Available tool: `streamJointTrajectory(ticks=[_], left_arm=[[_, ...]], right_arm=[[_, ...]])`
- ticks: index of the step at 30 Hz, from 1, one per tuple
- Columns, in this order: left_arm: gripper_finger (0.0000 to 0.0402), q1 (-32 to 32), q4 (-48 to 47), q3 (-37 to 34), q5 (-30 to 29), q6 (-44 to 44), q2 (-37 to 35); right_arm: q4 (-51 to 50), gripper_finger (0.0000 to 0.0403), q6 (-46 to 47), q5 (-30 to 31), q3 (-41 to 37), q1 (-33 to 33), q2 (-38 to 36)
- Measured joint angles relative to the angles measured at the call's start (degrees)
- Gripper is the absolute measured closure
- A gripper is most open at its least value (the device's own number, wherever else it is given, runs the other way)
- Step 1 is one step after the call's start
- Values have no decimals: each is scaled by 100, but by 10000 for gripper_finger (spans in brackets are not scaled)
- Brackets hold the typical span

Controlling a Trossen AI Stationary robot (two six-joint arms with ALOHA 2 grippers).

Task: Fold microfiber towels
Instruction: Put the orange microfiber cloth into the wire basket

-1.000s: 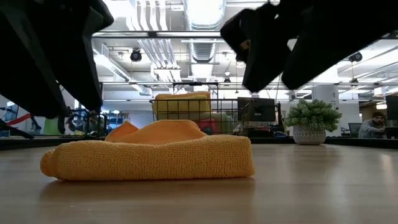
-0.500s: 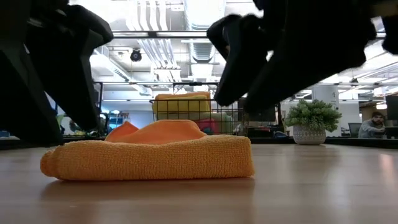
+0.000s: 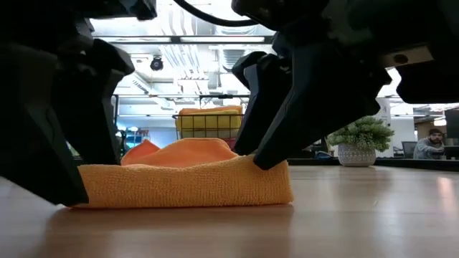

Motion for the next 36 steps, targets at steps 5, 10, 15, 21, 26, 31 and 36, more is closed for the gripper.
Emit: streamJointTrajectory(ticks=[5, 10, 15, 21, 26, 31, 36], left_arm=[[206, 29, 12, -118, 22, 0, 0], [206, 93, 84, -276, -8, -19, -19], [206, 152, 147, -296, -4, -15, -20], [255, 192, 237, -379, 9, -11, -24], [338, 195, 345, -457, 0, -4, -24], [394, 201, 308, -486, -39, 9, -24], [390, 207, 217, -488, -40, 190, -29]], right_arm=[[-21, 241, 198, -137, 0, 11, -28], [-32, 241, 273, -130, 0, 11, 56], [-32, 241, 211, -80, -2, -12, 257], [25, 241, 281, 151, 9, -3, 420], [36, 252, 292, 352, 9, -48, 422], [18, 306, 312, 319, 11, -228, 418], [-73, 377, 558, 256, 88, -405, 416]])
